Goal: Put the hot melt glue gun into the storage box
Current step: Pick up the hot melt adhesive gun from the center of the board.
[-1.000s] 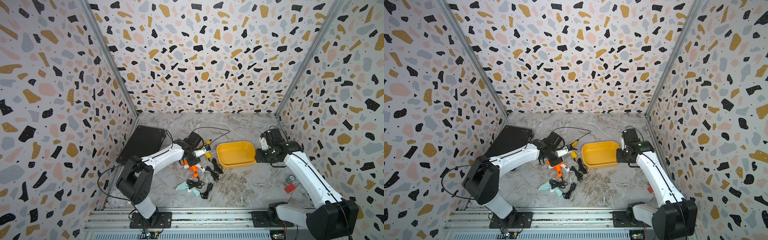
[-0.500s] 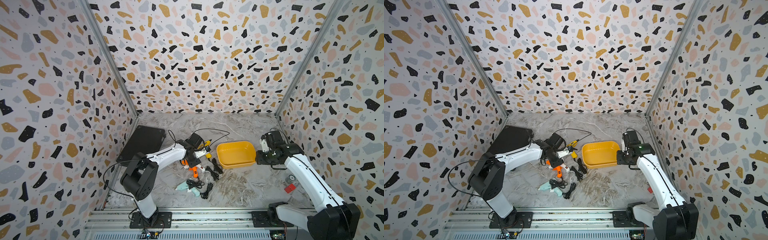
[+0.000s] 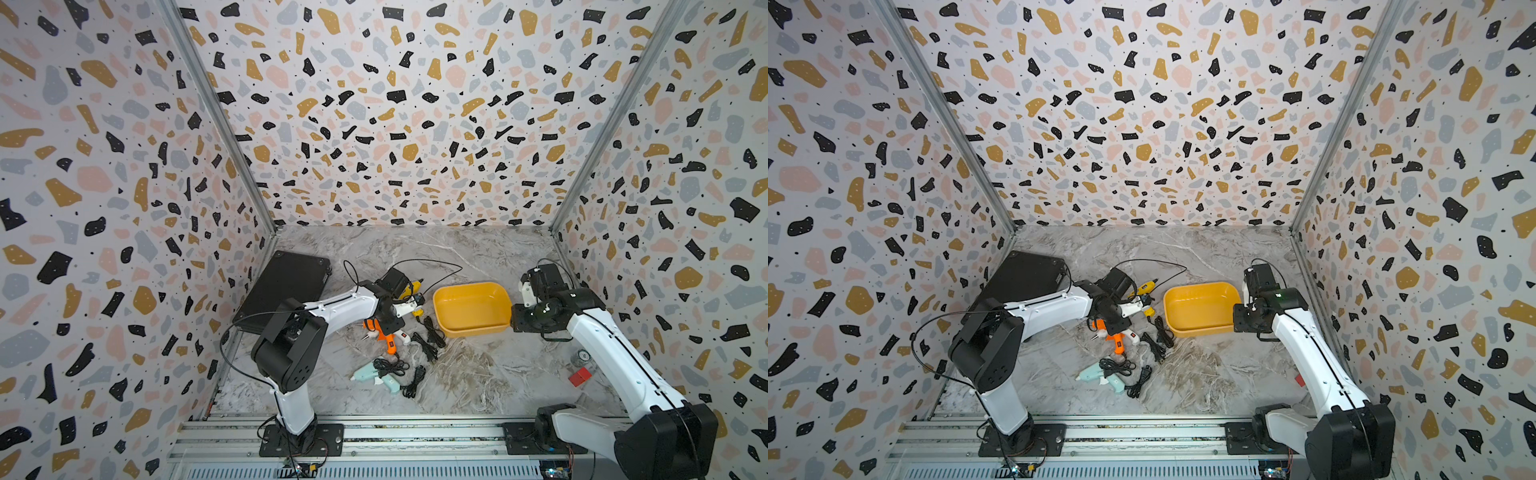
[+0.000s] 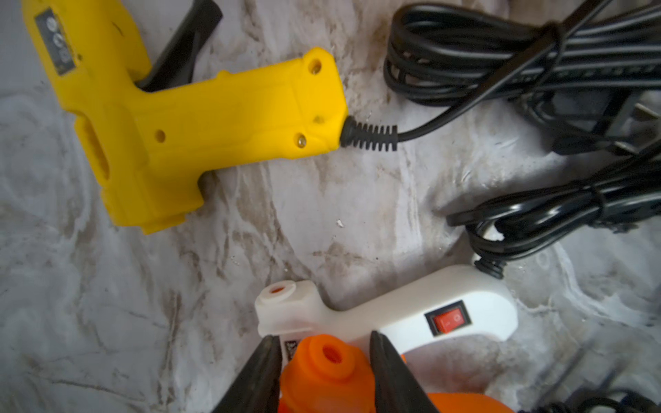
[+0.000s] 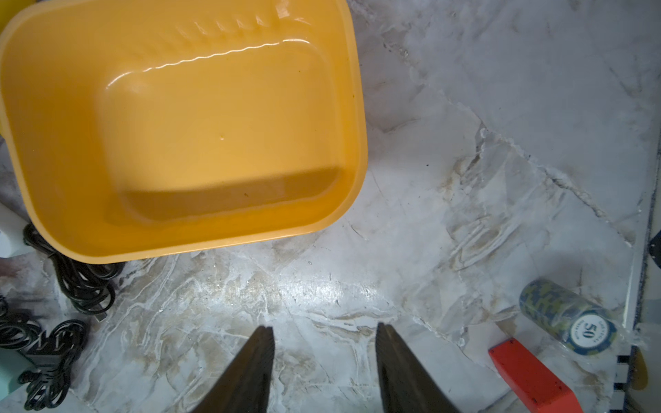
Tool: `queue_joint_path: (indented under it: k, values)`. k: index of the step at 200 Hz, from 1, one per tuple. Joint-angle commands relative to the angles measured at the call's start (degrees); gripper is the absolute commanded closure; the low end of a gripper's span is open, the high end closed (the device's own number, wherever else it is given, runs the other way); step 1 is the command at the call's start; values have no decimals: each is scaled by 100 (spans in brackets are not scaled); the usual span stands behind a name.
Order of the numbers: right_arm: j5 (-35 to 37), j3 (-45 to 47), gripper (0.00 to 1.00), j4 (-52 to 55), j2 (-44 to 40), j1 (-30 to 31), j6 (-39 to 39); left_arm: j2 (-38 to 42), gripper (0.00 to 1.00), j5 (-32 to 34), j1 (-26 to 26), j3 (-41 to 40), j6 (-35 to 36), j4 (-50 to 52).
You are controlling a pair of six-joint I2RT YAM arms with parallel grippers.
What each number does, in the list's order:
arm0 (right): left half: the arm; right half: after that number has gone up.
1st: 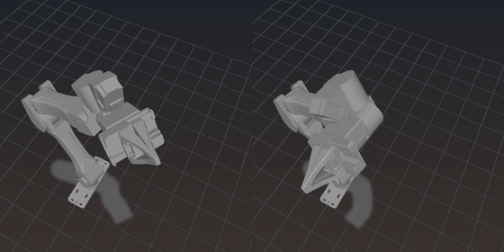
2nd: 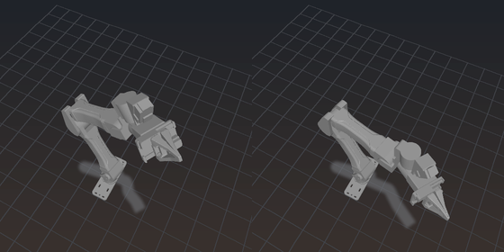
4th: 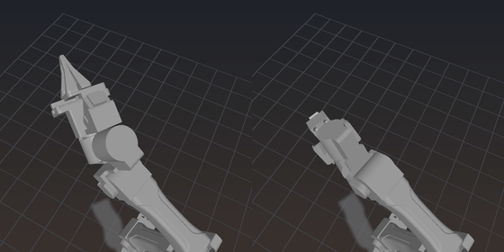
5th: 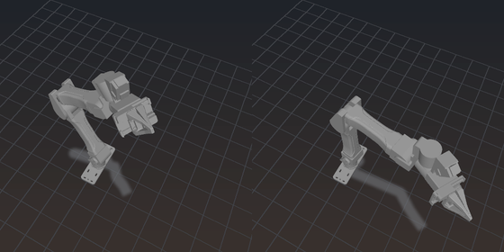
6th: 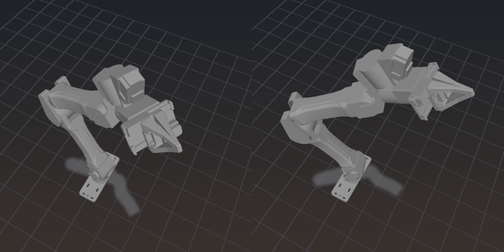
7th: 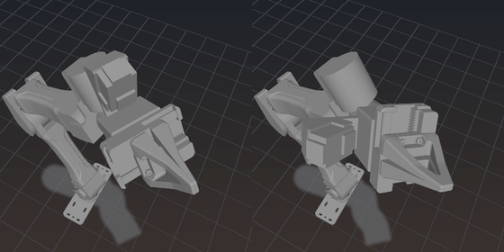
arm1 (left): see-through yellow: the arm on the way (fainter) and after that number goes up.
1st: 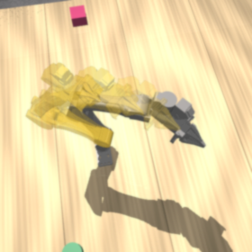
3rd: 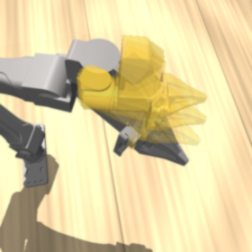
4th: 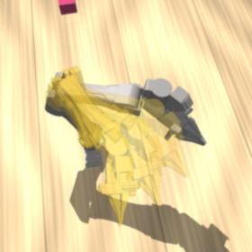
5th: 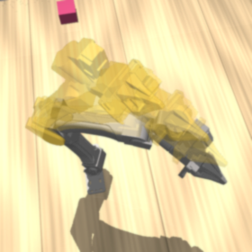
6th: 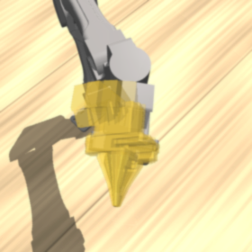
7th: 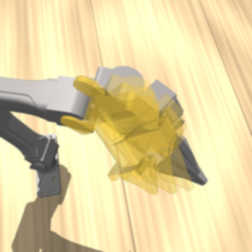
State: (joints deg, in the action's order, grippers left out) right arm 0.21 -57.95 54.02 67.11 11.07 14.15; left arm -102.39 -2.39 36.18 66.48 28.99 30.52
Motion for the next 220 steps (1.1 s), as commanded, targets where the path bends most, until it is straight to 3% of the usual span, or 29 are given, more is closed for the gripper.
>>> queue_joint_path:
  k: [1, 48, 85, 127, 163, 220]
  values:
    - [58, 39, 49, 65, -101, 28, 55, -19, 62, 19, 25, -14, 41, -4]
    - [33, 35, 49, 65, -180, 33, 79, 325, 87, 102, 31, 166, 13, 483]
    - [8, -22, 49, 66, -307, 28, 107, 910, 92, 529, 24, 527, -622, 1064]
    - [-56, -105, 49, 116, -471, 28, 276, 1349, 99, 755, 22, 1472, -2974, 1666]
    - [-223, -247, 49, 266, -515, 33, 527, 1277, 100, 415, 29, 2291, -5094, 1935]
    - [-227, -308, 50, 473, -771, 28, 576, 716, 100, -325, 10, 2743, -8117, 1493]
